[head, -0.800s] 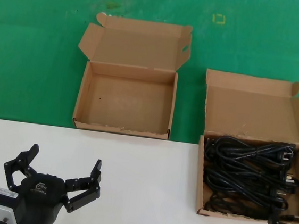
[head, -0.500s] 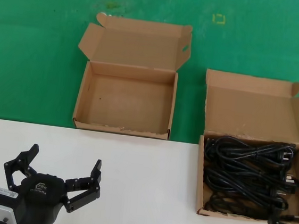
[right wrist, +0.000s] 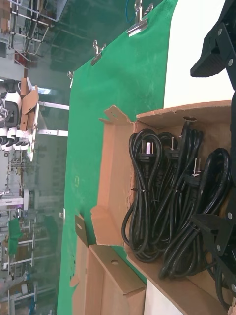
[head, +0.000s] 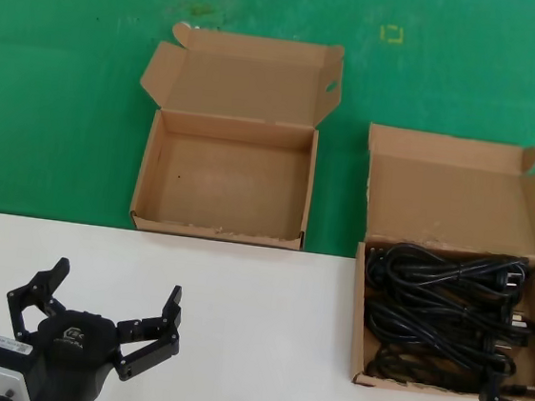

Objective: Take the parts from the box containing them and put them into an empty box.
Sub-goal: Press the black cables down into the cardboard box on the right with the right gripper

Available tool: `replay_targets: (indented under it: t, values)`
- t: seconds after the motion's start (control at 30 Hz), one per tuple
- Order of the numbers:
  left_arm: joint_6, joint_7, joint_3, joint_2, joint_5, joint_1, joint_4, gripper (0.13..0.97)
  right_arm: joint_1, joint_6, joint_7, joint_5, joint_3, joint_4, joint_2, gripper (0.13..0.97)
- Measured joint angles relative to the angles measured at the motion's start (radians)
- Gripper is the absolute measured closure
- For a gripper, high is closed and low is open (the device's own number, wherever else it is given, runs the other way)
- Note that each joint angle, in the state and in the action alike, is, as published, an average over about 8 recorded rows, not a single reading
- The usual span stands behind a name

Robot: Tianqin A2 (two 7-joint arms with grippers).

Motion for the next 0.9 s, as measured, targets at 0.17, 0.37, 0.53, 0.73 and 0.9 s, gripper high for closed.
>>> replay_targets:
  t: [0.17, 0.37, 0.53, 0.73, 0.9]
  values:
    - [0.0, 0.0, 0.0, 0.0, 0.0, 0.0, 0.0, 0.132, 0.0, 0.0, 0.0, 0.0, 0.0, 0.0, 0.0, 0.129]
    - [0.0, 0.0, 0.0, 0.0, 0.0, 0.0, 0.0, 0.132, 0.0, 0.001, 0.0, 0.001, -0.001, 0.001, 0.002, 0.129]
    - [0.0, 0.0, 0.0, 0.0, 0.0, 0.0, 0.0, 0.134, 0.002, 0.016, 0.005, 0.014, -0.012, 0.009, 0.027, 0.129]
    - [0.0, 0.0, 0.0, 0.0, 0.0, 0.0, 0.0, 0.147, 0.009, 0.044, 0.01, 0.042, -0.034, 0.026, 0.076, 0.129]
    - [0.0, 0.0, 0.0, 0.0, 0.0, 0.0, 0.0, 0.181, 0.019, 0.059, 0.005, 0.059, -0.057, 0.042, 0.116, 0.129]
